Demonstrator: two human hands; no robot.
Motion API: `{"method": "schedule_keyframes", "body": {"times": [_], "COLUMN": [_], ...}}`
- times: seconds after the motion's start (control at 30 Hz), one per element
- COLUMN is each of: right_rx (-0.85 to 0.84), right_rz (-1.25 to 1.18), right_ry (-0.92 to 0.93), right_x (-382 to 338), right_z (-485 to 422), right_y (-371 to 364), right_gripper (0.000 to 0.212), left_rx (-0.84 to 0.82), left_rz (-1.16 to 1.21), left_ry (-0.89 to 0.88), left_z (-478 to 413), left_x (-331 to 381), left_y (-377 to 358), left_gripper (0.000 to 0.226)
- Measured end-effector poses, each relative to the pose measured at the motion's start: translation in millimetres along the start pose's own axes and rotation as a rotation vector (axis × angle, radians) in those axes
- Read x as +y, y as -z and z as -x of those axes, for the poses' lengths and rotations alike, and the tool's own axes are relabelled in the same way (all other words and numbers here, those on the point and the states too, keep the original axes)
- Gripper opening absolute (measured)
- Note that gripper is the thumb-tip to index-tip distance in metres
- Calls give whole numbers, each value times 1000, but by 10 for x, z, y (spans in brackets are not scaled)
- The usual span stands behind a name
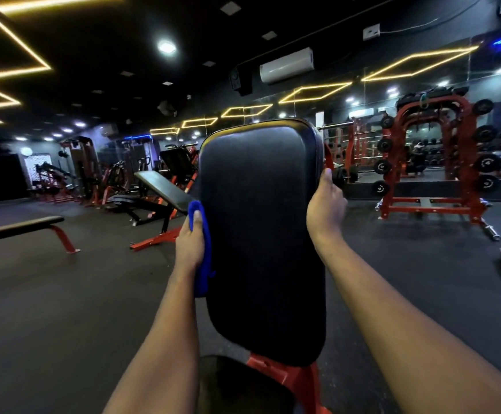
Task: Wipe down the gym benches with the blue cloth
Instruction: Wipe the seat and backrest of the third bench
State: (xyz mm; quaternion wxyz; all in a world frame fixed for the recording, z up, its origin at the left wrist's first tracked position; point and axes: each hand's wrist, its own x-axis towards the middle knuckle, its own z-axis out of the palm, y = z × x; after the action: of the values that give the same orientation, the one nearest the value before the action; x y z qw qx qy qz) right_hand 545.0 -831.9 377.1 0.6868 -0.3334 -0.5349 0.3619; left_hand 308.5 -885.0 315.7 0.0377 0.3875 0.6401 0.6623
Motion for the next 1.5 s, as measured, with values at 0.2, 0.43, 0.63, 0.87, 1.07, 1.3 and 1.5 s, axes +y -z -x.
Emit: {"method": "schedule_keyframes", "body": {"times": [0.2,0.43,0.63,0.87,1.07,1.3,1.5], "right_rx": [-26,-25,-19,-17,-21,-40,-28], "right_rz": [-3,-2,17,10,10,8,50], "right_ry": [-3,8,19,58,53,56,27], "right_x": [25,69,107,115,125,162,105], "right_z": [-11,-54,-82,-76,-82,-94,-67], "right_y": [18,3,-18,6,-3,-17,5], "right_gripper": [60,54,60,62,61,59,61], "left_rx": [-13,288,199,-272,-304,-15,-1], "left_rz": [-132,62,215,417,447,428,381], "left_ry": [-292,-122,37,87,24,164,336], "left_z": [-386,-272,-296,-167,-151,217,800], "left_x": [818,652,536,278,129,-202,-714], "left_y": [14,-195,-105,95,15,-138,-136], "left_gripper": [38,46,48,49,50,52,39]}}
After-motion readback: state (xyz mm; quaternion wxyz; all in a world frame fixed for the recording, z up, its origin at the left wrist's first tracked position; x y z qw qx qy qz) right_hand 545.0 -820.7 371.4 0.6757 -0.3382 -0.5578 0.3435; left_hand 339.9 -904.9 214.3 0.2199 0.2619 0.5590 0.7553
